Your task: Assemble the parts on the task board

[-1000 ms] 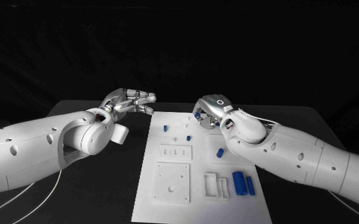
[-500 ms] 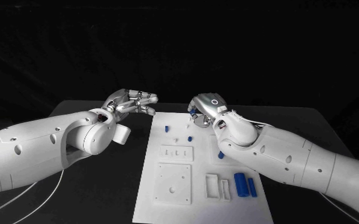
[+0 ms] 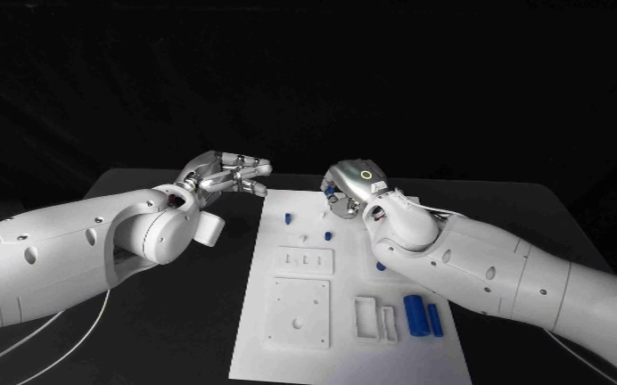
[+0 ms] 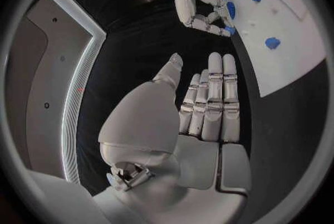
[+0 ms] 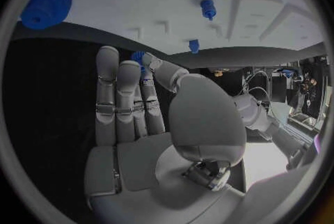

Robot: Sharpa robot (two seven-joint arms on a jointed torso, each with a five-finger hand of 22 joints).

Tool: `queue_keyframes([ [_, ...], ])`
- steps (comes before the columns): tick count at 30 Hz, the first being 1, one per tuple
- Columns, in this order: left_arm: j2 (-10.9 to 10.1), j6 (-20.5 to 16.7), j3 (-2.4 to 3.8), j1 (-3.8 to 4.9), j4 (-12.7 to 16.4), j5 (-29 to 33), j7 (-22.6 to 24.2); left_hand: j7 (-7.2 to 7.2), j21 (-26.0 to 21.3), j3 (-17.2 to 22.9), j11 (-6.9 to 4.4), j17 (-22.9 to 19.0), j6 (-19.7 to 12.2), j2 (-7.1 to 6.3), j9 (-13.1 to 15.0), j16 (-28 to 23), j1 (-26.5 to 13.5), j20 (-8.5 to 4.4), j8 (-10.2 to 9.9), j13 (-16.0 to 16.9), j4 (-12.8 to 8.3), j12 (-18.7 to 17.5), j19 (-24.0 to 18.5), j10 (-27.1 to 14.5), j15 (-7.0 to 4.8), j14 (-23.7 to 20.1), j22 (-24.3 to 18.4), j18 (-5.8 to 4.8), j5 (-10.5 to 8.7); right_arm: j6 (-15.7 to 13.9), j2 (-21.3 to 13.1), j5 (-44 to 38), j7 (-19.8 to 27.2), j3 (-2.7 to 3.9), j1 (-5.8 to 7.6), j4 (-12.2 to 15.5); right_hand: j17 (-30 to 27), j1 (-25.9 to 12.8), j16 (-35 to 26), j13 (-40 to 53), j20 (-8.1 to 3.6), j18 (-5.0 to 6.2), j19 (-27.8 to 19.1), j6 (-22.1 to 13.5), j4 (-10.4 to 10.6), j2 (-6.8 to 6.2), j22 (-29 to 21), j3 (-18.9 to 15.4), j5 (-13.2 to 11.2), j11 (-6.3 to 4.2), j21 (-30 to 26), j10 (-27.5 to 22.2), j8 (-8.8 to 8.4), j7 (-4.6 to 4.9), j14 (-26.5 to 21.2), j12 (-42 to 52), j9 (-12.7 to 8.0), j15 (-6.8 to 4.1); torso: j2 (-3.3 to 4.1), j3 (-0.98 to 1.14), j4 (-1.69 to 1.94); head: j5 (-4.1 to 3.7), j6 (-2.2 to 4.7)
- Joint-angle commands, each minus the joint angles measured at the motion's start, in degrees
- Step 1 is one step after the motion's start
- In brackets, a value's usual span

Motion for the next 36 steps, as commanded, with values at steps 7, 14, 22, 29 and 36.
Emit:
queue_keyframes([
  [7,0.3,0.84,0.05,0.13,0.05,-0.24,0.35,-0.11,0.08,-0.13,0.11,-0.02,-0.42,-0.16,-0.01,0.14,0.03,0.19,0.1,0.07,-0.13,-0.18,-0.16,-0.38,0.1,-0.36,-0.05,-0.19,-0.32,2.65,0.29,0.5,1.34,-0.14,-0.09,-0.09,0.04,-0.34,-0.03,0.15,-0.03,0.66,0.38,0.37,-0.24,-0.15,0.57,-0.38,0.33,-2.38,-0.69,2.82,0.23,0.12,0.07,0.14,-0.06,-0.26,0.07,-0.04,0.16,-0.12,-0.11],
  [14,0.31,0.81,0.05,0.13,0.06,-0.24,0.33,-0.09,0.12,-0.13,0.13,-0.03,-0.49,-0.2,-0.01,0.13,-0.01,0.2,0.1,0.06,-0.14,-0.19,-0.12,-0.49,0.11,-0.33,-0.13,-0.18,-0.32,4.05,0.45,0.87,1.71,-0.32,-0.09,-0.48,-0.01,-0.49,-0.02,0.15,0.01,0.67,0.47,0.34,-0.39,-0.08,0.93,-0.39,0.35,-2.37,-1.01,2.79,0.23,0.14,0.07,0.13,-0.01,-0.23,0.08,-0.07,0.14,-0.04,-0.11],
  [22,0.33,0.82,0.05,0.13,0.1,-0.25,0.33,-0.09,0.12,-0.13,0.13,-0.03,-0.49,-0.2,-0.01,0.13,-0.01,0.2,0.1,0.06,-0.14,-0.19,-0.12,-0.49,0.11,-0.33,-0.13,-0.18,-0.32,4.78,1.03,0.63,1.0,-1.08,-0.1,-1.66,-0.18,-0.66,0.01,0.16,0.03,0.74,0.68,0.28,-0.72,0.12,1.87,-0.41,0.38,-2.34,-1.61,2.74,0.23,0.16,0.04,0.14,0.2,-0.23,0.23,-0.03,0.2,0.04,0.06],
  [29,0.22,0.78,0.05,0.13,0.18,-0.26,0.3,-0.09,0.12,-0.13,0.13,-0.03,-0.49,-0.2,-0.01,0.13,-0.01,0.2,0.1,0.06,-0.14,-0.19,-0.12,-0.49,0.11,-0.33,-0.13,-0.18,-0.32,4.66,1.28,0.2,0.0,-1.36,-0.1,-2.35,-0.23,-0.66,-0.01,0.16,0.04,0.76,0.7,0.27,-0.78,0.12,2.08,-0.34,0.37,-2.34,-1.77,2.72,0.23,0.13,0.02,0.13,0.23,-0.24,0.26,-0.06,0.18,0.25,-0.06],
  [36,0.22,0.76,0.05,0.14,0.17,-0.26,0.28,-0.09,0.12,-0.13,0.13,-0.03,-0.49,-0.2,-0.01,0.13,-0.01,0.2,0.1,0.06,-0.14,-0.19,-0.12,-0.49,0.11,-0.33,-0.13,-0.18,-0.32,4.54,1.39,0.0,-0.42,-1.41,-0.11,-2.4,-0.29,-0.73,0.05,0.16,0.04,0.8,0.81,0.26,-0.81,0.06,2.6,-0.2,0.38,-2.35,-2.12,2.74,0.22,0.13,0.01,0.14,0.32,-0.24,0.32,-0.09,0.07,0.36,-0.05],
])
